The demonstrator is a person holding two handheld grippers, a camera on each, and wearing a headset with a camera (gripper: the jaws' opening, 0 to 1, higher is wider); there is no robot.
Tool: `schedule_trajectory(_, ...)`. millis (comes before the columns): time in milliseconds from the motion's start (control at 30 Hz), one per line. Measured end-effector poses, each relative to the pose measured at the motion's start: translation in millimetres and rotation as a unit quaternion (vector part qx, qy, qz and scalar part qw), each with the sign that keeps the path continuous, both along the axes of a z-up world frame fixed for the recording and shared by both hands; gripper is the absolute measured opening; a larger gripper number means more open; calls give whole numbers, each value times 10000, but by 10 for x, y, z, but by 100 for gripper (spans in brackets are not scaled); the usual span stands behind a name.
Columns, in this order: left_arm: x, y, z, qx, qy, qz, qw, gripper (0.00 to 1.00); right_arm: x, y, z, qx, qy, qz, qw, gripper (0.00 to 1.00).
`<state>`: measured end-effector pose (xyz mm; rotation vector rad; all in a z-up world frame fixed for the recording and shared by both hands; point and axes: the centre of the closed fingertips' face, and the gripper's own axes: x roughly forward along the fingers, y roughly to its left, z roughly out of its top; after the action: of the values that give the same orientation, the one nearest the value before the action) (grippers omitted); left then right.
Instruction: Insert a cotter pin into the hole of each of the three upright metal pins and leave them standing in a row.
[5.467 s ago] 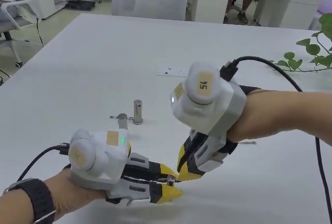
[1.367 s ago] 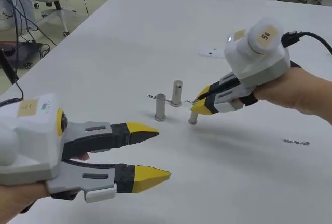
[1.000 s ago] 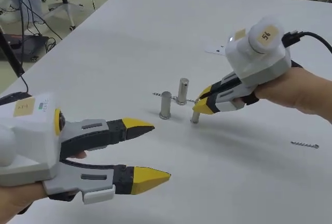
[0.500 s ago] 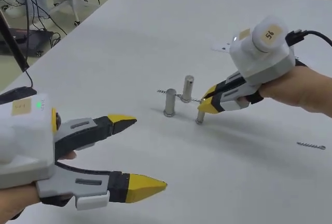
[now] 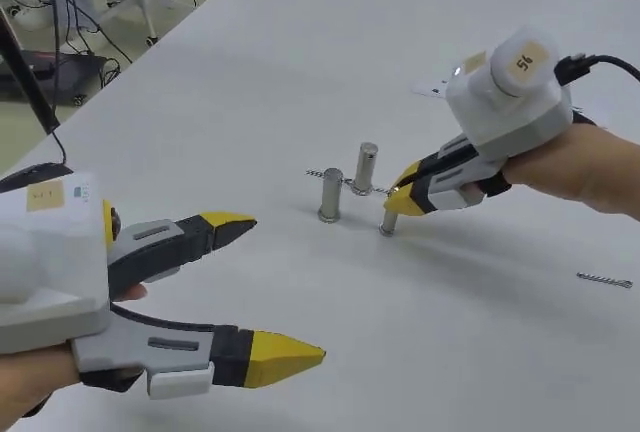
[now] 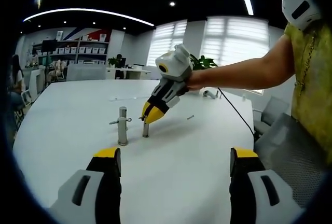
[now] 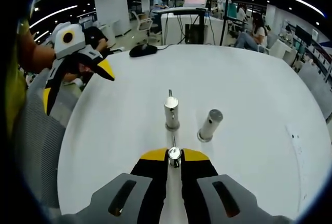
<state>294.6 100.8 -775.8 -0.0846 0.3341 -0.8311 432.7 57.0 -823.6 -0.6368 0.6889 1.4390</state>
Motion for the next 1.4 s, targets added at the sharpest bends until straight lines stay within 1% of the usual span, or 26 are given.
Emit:
schedule_trajectory(200, -21, 12, -10, -2, 18, -6, 10000, 86, -4, 18, -7, 3, 9, 10, 10000, 9)
schedule_trajectory(300, -28, 12, -6, -6, 11, -16, 10000, 85, -23, 22, -7, 11, 73, 18, 10000, 10)
schedule_trajectory(367, -34, 10, -5, 4, -1, -30, 10000, 84, -26, 23, -5, 11, 41, 35, 10000, 10)
schedule_trajectory(433, -37, 9, -5, -4, -1, -37, 10000, 83, -45, 38, 12, 73, 76, 38, 9999, 11)
schedule_trajectory(500, -41, 9, -9, -3, 8, -39, 10000, 83, -30, 43, 28, 104, 17, 28, 9999, 14)
schedule_trajectory(567, -45, 9, -9, -5, 7, -43, 10000, 83, -74, 38, 47, 146, 117, 38, 9998, 14)
schedule_trajectory(600, -49, 9, -9, -4, 8, -46, 10000, 83, -66, 32, 46, 129, 61, 43, 9999, 15)
schedule_trajectory(667, -50, 10, -6, -8, 6, -43, 10000, 83, -72, 23, 45, 116, 66, 43, 9999, 16)
schedule_trajectory(767, -48, 14, -2, -10, 4, -35, 10000, 83, -91, 18, 87, 189, 103, 24, 9998, 18)
schedule_trajectory(867, -48, 11, -2, -12, 5, -42, 10000, 83, -73, 20, 140, 277, 108, -9, 9996, 19)
schedule_trajectory(967, -40, 5, -3, -11, 8, -42, 10000, 83, -85, 14, 229, 384, 116, -28, 9992, 19)
schedule_trajectory(1033, -33, -1, 2, -20, 7, -36, 10000, 83, -66, -1, 294, 483, 109, -62, 9988, 19)
schedule_trajectory(1067, -31, -5, 6, -25, 3, -40, 10000, 83, -66, 4, 333, 584, 187, -108, 9981, 19)
schedule_trajectory(1100, -28, -9, 8, -24, 1, -41, 10000, 83, -40, 0, 387, 702, 222, -183, 9971, 19)
schedule_trajectory(1133, -26, -10, 9, -24, -1, -43, 10000, 83, -18, 1, 440, 810, 208, -254, 9962, 19)
schedule_trajectory(1167, -21, -12, 11, -28, -1, -40, 10000, 83, 15, 2, 505, 950, 256, -360, 9945, 19)
schedule_trajectory(1233, -14, -13, 13, -32, -6, -30, 10000, 83, 112, 43, 605, 1251, 291, -558, 9901, 19)
schedule_trajectory(1267, -10, -13, 14, -37, -5, -25, 10000, 83, 203, 56, 652, 1384, 217, -753, 9873, 19)
schedule_trajectory(1333, -3, -12, 11, -38, 0, -18, 10000, 83, 350, 78, 655, 1447, -37, -996, 9844, 19)
schedule_trajectory(1367, 0, -11, 9, -35, 3, -16, 10000, 83, 390, 94, 641, 1459, -99, -1069, 9835, 19)
schedule_trajectory(1400, 3, -8, 9, -41, 8, -13, 10000, 83, 404, 126, 591, 1409, -88, -1114, 9837, 19)
